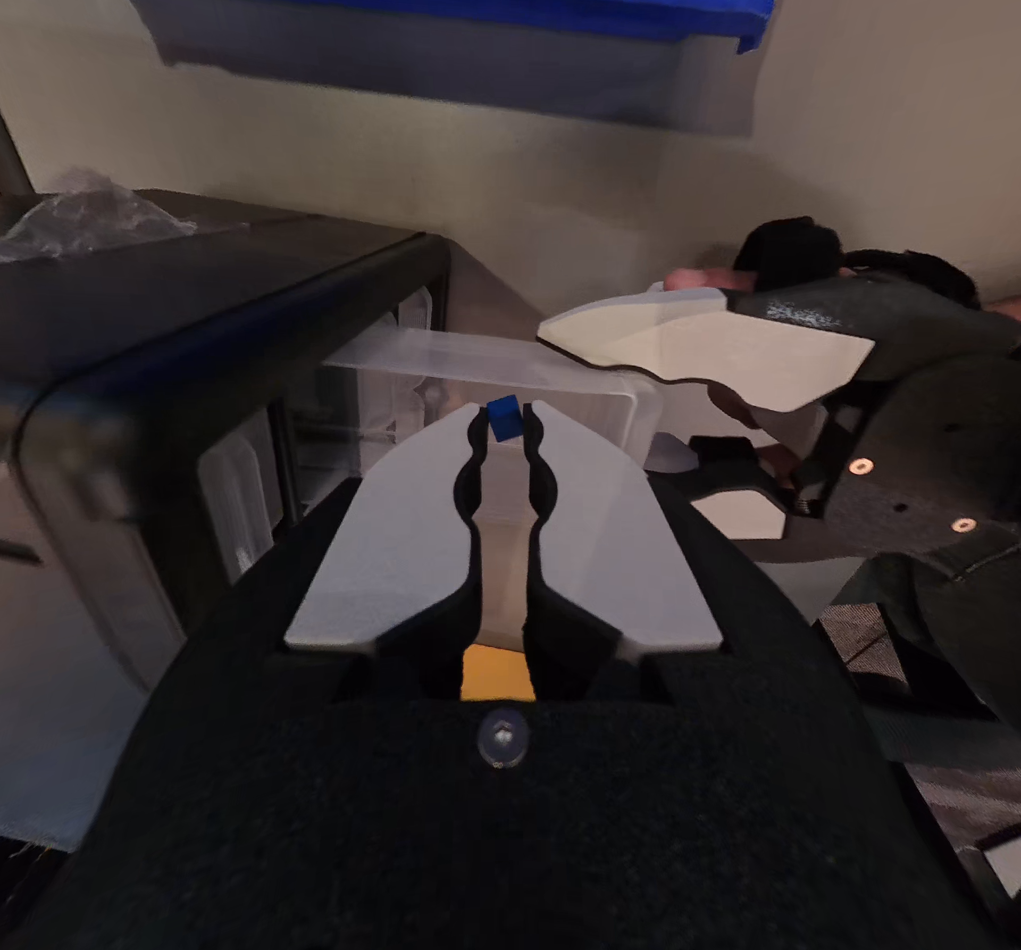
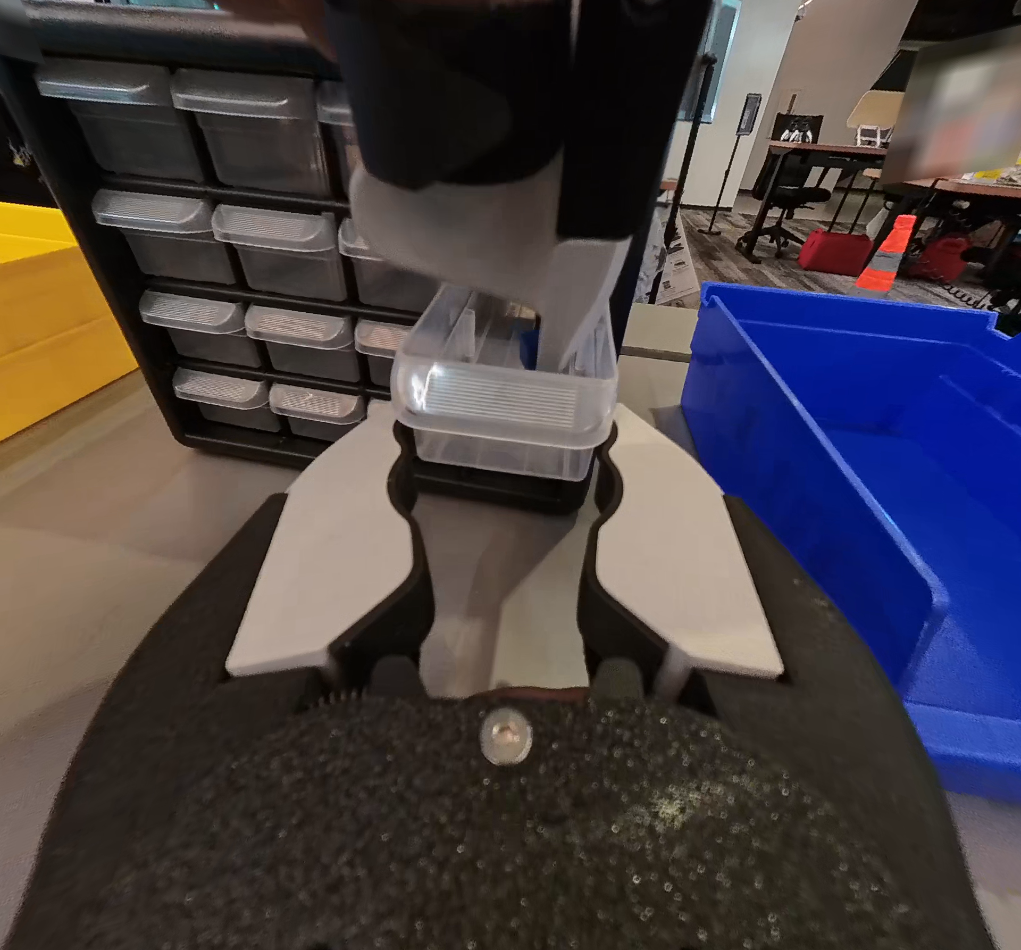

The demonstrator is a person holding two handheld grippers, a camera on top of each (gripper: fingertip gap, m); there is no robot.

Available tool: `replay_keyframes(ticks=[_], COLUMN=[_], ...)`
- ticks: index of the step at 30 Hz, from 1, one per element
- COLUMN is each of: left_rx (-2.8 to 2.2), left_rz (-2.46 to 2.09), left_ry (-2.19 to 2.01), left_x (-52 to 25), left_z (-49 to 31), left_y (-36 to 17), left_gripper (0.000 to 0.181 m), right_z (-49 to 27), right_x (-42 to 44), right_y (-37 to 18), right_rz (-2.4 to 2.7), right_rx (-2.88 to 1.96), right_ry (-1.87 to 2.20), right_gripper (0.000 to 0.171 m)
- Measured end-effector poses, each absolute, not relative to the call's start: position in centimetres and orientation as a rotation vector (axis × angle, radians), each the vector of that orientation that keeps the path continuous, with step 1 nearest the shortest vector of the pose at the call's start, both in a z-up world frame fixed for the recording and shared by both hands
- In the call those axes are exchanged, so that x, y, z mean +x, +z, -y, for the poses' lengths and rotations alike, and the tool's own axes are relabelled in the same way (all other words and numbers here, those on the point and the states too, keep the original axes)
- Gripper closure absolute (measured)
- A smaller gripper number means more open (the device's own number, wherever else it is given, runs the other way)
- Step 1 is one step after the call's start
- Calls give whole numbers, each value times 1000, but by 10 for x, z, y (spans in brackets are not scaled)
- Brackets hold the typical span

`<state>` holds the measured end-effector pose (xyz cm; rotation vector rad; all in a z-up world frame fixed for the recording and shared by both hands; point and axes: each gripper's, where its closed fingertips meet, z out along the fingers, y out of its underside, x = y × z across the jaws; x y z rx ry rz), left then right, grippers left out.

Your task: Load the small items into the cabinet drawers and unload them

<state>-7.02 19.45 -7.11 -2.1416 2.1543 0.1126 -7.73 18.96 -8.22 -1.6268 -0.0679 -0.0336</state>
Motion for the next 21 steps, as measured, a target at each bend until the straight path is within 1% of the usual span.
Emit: replay_keyframes(ticks=[13,17,21], left_rx=[-2218,-2183,-2159], left_rz=[-2191,-2161,-2080], left_ry=[172,234,130], left_x=[-74,-77,-81], left_z=[-201,-204,-198], left_y=[-90,-84,-60], left_gripper=[170,153,150], right_z=[-189,-189,-190], right_x=[-77,-77,-77], right_y=[-82,-82,-82], right_rz=[70,70,72], right_rx=[-1629,-1629,-1628], right_ry=[-35,-34,-36], right_gripper=[108,108,108])
